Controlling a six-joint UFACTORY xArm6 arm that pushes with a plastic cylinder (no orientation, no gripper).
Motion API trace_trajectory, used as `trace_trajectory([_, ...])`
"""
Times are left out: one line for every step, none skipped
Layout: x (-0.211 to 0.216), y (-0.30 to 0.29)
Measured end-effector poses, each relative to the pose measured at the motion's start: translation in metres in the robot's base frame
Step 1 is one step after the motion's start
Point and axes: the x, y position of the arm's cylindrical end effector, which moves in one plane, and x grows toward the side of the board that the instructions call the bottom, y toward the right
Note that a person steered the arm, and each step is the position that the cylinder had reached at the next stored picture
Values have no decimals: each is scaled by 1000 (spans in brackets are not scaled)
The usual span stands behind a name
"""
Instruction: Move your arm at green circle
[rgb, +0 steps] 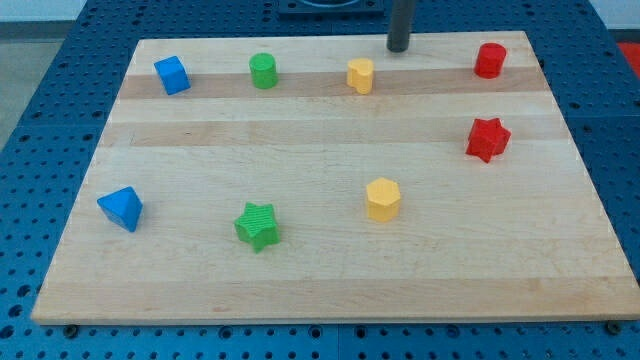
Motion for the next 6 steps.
trace_trajectory([0,-28])
trace_trajectory([0,-55])
trace_trajectory([0,-78])
trace_trajectory([0,-86])
trace_trajectory([0,-97])
trace_trajectory([0,-148])
